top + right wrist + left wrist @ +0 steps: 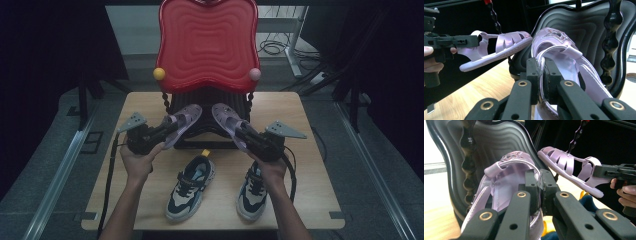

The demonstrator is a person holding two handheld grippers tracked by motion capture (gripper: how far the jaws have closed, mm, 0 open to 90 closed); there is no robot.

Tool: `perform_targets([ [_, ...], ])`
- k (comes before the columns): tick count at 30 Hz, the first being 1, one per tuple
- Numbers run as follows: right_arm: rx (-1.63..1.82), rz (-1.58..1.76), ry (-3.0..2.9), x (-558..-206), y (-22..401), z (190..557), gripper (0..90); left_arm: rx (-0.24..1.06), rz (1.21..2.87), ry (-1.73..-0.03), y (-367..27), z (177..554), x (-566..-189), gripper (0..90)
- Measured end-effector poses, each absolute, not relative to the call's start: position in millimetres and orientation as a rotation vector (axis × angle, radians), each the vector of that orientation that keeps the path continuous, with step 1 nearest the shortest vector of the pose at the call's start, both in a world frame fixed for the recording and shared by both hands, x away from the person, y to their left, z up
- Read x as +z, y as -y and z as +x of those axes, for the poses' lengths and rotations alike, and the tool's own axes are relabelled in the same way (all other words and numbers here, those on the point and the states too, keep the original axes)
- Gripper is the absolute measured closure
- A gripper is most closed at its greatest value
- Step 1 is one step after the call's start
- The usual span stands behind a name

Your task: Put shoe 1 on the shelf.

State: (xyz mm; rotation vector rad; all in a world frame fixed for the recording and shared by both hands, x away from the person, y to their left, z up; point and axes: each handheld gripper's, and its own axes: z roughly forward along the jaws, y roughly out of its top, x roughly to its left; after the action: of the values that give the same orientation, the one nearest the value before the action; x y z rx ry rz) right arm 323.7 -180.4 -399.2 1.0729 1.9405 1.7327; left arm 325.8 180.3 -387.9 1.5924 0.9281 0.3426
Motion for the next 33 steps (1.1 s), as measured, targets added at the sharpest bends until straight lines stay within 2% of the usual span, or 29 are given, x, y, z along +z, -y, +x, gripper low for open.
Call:
perform_targets([
  [33,1.718,1.131,-1.856,-394.4,160.4,347.3,84.5,0.399,1.543,-0.951,-163.9,348.9,-390.8,86.4],
])
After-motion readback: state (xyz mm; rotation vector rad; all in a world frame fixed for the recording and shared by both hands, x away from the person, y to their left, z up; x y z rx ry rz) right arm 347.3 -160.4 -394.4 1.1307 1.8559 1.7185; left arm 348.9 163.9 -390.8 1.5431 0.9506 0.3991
